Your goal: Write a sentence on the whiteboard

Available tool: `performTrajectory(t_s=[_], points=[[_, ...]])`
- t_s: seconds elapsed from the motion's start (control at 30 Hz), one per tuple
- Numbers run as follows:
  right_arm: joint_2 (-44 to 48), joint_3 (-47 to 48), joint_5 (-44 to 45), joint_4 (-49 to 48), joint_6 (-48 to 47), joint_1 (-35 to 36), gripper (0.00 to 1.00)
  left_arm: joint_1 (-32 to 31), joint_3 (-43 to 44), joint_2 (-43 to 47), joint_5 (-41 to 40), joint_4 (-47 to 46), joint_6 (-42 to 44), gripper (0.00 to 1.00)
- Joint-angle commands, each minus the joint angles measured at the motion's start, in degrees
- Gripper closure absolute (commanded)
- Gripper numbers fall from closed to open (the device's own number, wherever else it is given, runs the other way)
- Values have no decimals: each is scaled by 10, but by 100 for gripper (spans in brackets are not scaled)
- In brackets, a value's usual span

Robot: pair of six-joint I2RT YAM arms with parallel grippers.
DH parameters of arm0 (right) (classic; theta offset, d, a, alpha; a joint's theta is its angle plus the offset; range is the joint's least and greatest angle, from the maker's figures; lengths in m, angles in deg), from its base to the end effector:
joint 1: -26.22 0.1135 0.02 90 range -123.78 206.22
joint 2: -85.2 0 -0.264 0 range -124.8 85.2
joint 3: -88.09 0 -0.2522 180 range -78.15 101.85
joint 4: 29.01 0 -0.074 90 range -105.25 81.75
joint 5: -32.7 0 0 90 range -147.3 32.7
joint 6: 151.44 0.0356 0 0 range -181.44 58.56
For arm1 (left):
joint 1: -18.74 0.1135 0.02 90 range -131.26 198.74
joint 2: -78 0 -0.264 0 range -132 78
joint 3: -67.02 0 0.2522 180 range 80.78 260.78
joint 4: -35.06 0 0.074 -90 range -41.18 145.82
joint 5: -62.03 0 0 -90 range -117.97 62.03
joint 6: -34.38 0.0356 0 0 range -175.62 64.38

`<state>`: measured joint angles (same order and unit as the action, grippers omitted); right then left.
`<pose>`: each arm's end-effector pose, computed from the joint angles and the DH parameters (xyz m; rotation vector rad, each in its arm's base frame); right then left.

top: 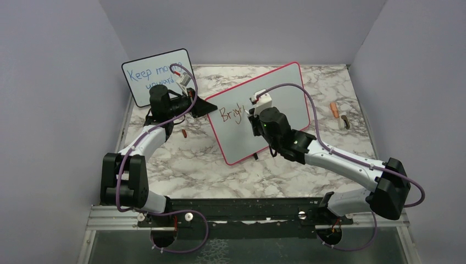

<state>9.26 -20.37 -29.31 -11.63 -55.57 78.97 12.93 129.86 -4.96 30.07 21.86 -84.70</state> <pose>0.1981 0.2329 0.3111 -0.4576 1.8548 0.2152 0.3119 -0.0621 0.2776 0.4539 1.7499 -1.2896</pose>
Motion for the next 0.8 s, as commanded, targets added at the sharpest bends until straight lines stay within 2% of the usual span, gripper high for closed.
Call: performTrajectory(t_s=[0.0,0.77], points=[[16,-3,-10,-54,-12,-2,99,-9,-7,-23,-15,47,45,100],[-18,18,-33,-52,-20,-3,99,-9,-7,-24,-14,47,45,100]])
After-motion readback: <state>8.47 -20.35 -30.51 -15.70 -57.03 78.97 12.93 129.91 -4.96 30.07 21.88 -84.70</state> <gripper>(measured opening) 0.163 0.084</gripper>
